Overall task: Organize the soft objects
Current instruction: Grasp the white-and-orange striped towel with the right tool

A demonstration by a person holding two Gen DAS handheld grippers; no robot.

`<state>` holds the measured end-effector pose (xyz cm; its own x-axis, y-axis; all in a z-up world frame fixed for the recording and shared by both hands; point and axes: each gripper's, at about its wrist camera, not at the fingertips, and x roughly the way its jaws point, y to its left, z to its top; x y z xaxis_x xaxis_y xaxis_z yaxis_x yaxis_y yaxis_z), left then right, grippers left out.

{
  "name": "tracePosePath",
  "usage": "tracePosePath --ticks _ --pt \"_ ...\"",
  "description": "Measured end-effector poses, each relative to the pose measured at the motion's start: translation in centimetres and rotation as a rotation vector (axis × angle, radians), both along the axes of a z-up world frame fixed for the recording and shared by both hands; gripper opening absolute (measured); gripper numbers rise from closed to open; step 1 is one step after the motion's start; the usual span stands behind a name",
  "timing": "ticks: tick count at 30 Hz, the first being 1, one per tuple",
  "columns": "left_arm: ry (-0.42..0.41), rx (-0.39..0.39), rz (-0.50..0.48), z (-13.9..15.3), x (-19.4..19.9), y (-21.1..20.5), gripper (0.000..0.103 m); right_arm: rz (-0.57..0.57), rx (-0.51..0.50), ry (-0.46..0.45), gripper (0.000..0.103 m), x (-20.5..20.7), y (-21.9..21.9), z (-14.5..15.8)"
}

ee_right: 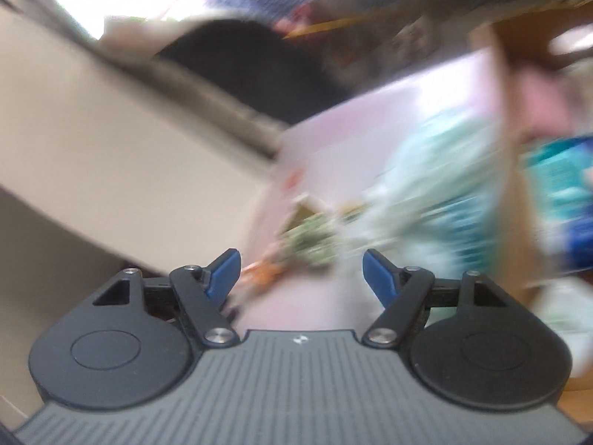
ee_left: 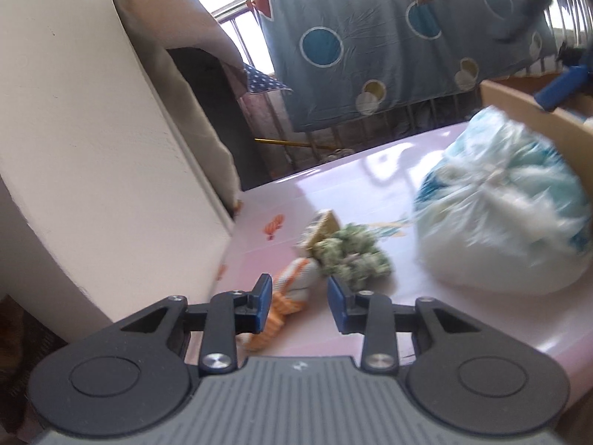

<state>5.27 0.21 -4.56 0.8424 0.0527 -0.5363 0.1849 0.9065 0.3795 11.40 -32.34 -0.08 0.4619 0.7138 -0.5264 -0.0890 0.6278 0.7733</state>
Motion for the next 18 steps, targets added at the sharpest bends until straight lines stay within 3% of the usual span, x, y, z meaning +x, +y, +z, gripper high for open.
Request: tracePosePath --ticks 2,6,11,18 --pt "-0.003 0.031 -0.002 -0.8 0.7 1.0 0.038 0.043 0.041 0.056 0.073 1.8 3.7 -1.9" --pt "0.011 0.101 -0.037 -2.6 2.4 2.8 0.053 0.077 0.089 0.171 0.073 5.0 10.3 -6.1" --pt "0.046 0.199 -0.086 -5.1 5.4 4.1 0.066 0.049 0.095 0.257 0.073 7.6 16.0 -10.5" --pt "0.193 0.163 -0.093 -7.4 9.3 5.2 0.07 0.008 0.102 0.333 0.073 10.1 19.4 -14.4"
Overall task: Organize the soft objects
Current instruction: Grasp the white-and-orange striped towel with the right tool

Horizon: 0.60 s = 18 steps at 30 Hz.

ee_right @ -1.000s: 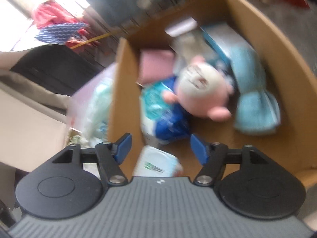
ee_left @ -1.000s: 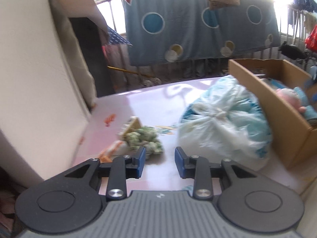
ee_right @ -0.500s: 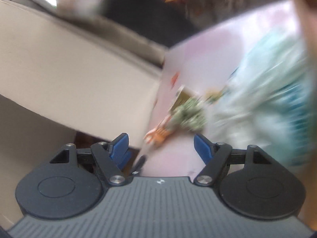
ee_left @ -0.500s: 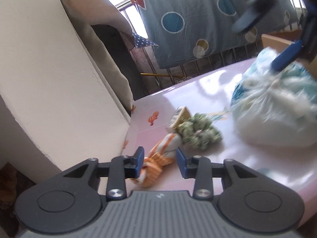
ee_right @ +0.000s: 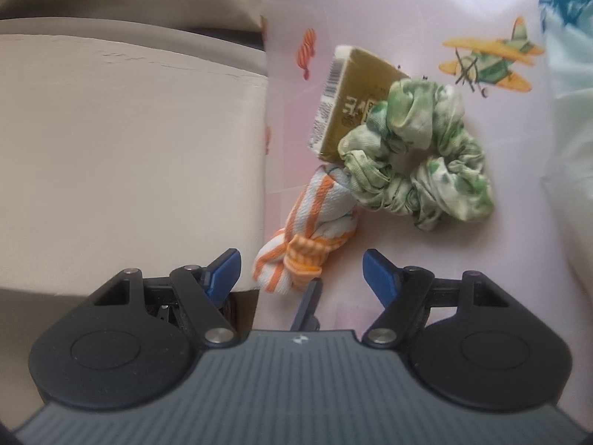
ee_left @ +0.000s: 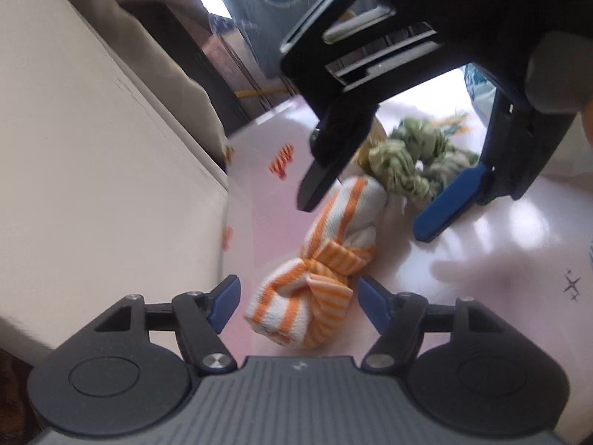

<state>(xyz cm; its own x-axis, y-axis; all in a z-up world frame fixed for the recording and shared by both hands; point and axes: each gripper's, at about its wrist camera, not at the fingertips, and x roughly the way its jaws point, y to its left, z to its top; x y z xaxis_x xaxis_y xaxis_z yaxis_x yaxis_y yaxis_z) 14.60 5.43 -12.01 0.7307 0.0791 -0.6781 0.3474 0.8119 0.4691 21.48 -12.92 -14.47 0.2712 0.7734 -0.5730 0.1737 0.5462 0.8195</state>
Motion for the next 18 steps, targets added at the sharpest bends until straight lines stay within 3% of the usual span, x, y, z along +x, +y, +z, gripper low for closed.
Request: tracePosePath --ticks 8,12,14,18 --pt "-0.008 0.002 -0.024 -0.1 -2.0 -0.5 0.042 -0.016 -0.022 0.036 0.073 0.0 1.5 -1.8" --pt "-0.022 -0.022 -0.041 0.4 -3.6 -0.8 0.029 -0.041 -0.014 0.046 0.068 -0.4 1.7 -2.3" --pt "-0.033 -0.044 -0.051 0.8 -4.3 -1.0 0.018 -0.056 -0.01 0.057 0.064 -0.5 1.8 -2.5" --pt "-0.016 -0.106 -0.064 1.5 -5.1 -0.8 0.011 -0.084 -0.007 0.088 0.048 -0.7 2.2 -3.0"
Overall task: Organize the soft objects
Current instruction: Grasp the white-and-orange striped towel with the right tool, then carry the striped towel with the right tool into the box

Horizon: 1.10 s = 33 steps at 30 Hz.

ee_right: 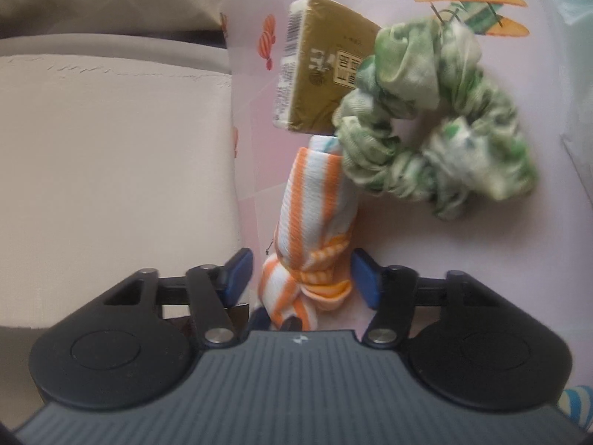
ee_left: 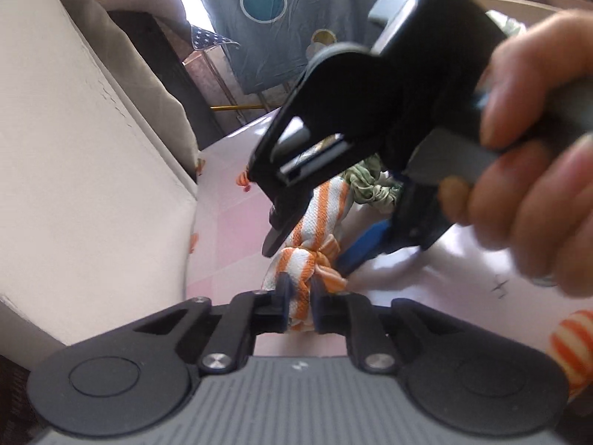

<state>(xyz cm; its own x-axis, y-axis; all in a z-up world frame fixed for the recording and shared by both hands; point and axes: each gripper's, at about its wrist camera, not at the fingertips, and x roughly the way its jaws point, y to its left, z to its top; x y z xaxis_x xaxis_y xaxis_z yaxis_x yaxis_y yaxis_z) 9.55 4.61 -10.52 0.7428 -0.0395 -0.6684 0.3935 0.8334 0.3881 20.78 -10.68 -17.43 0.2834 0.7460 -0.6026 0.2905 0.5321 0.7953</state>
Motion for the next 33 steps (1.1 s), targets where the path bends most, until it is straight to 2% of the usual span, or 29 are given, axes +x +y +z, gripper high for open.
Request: tracePosePath --ticks 3,5,6,7,9,11,15,19,24,33 --pt "-0.008 -0.01 -0.005 0.2 -0.6 0.1 0.009 -0.025 0.02 0.019 0.04 -0.2 -0.2 -0.5" --pt "-0.002 -0.032 -0.004 0.7 -0.9 0.5 0.017 -0.025 0.021 0.017 0.038 -0.6 -0.3 -0.5" --pt "-0.003 -0.043 -0.002 1.0 -0.8 0.7 0.026 -0.024 0.02 0.016 0.037 -0.6 -0.5 -0.4" --pt "-0.003 -0.05 0.002 1.1 -0.7 0.8 0.044 -0.023 0.021 0.016 0.037 -0.8 -0.6 -0.4" --pt "-0.001 -0.044 0.015 1.0 0.5 0.9 0.063 -0.023 0.024 0.018 0.036 -1.4 -1.2 -0.3" --pt "0.02 -0.046 0.025 0.9 0.9 0.8 0.063 -0.026 0.029 0.021 0.036 -1.9 -1.6 -0.3" --pt "0.112 -0.086 0.038 0.3 1.8 0.9 0.061 -0.012 0.026 0.015 0.035 -2.5 -2.1 0.0" --pt "0.092 -0.048 0.067 0.5 1.4 0.6 0.036 0.003 0.019 0.0 0.035 -3.3 -2.5 0.7" --pt "0.106 -0.103 0.067 2.1 0.1 0.7 0.035 0.019 0.023 -0.031 0.034 -4.8 -3.4 2.2" --pt "0.064 -0.131 0.036 5.4 -4.3 -0.4 0.034 0.021 0.073 -0.086 0.034 -9.4 -6.0 5.2"
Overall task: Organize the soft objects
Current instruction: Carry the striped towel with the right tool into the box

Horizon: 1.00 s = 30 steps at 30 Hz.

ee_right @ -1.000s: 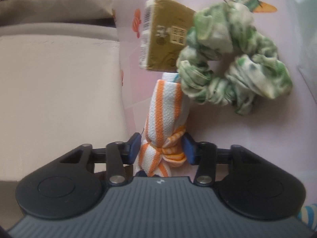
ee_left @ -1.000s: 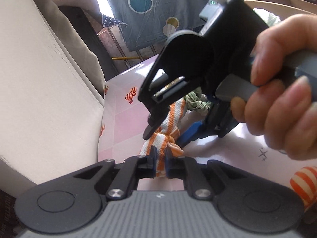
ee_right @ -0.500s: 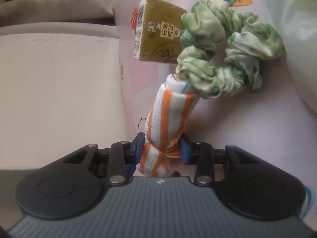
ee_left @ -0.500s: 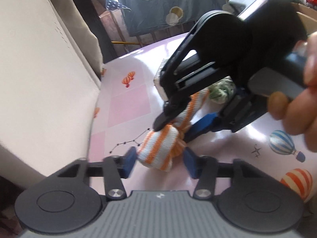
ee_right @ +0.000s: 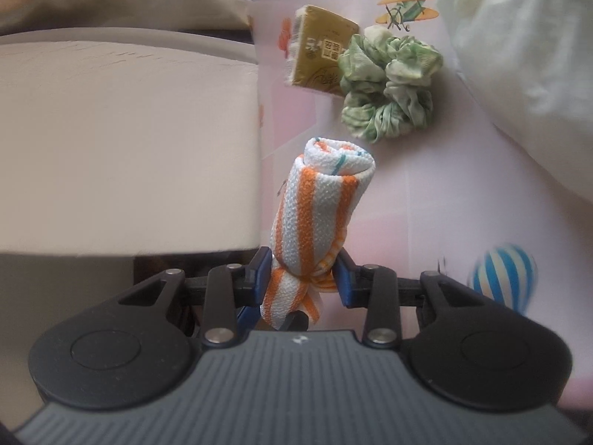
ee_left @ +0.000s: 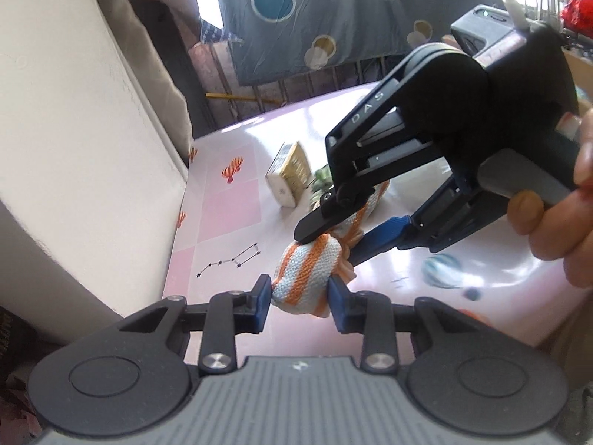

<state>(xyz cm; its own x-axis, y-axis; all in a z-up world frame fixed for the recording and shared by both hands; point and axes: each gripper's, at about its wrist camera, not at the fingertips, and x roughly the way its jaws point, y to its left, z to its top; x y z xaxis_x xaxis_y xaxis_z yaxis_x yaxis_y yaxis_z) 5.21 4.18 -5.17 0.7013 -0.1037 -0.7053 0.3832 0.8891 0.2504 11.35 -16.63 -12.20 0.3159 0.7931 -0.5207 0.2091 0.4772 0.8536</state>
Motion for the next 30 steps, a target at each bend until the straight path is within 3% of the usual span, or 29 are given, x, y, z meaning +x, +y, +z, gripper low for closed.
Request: tracePosePath --ticks 7,12,16,19,25,27,30 --pt "-0.066 -0.022 -0.105 3.9 -2.7 -3.4 0.034 -0.064 0.011 -0.136 0.034 -3.9 -4.8 4.4" --pt "-0.13 -0.059 -0.232 7.0 -3.7 -8.6 0.034 -0.165 0.012 -0.244 0.034 -6.8 -11.6 8.2" --pt "-0.142 -0.143 -0.359 9.1 -4.3 -13.8 0.035 -0.253 -0.035 -0.305 0.034 -9.5 -18.2 10.6" --pt "-0.147 -0.198 -0.442 10.0 -4.8 -18.0 0.042 -0.327 -0.101 -0.331 0.034 -11.8 -23.5 12.1" --pt "-0.128 -0.2 -0.503 8.6 -5.3 -23.2 0.05 -0.453 -0.294 -0.355 0.034 -16.3 -33.3 14.5" --pt "-0.11 -0.182 -0.496 7.6 -5.4 -23.8 0.05 -0.452 -0.383 -0.361 0.034 -17.0 -35.8 15.1" --pt "-0.078 -0.158 -0.459 6.1 -5.5 -23.4 0.05 -0.363 -0.512 -0.372 0.034 -16.4 -37.8 15.2"
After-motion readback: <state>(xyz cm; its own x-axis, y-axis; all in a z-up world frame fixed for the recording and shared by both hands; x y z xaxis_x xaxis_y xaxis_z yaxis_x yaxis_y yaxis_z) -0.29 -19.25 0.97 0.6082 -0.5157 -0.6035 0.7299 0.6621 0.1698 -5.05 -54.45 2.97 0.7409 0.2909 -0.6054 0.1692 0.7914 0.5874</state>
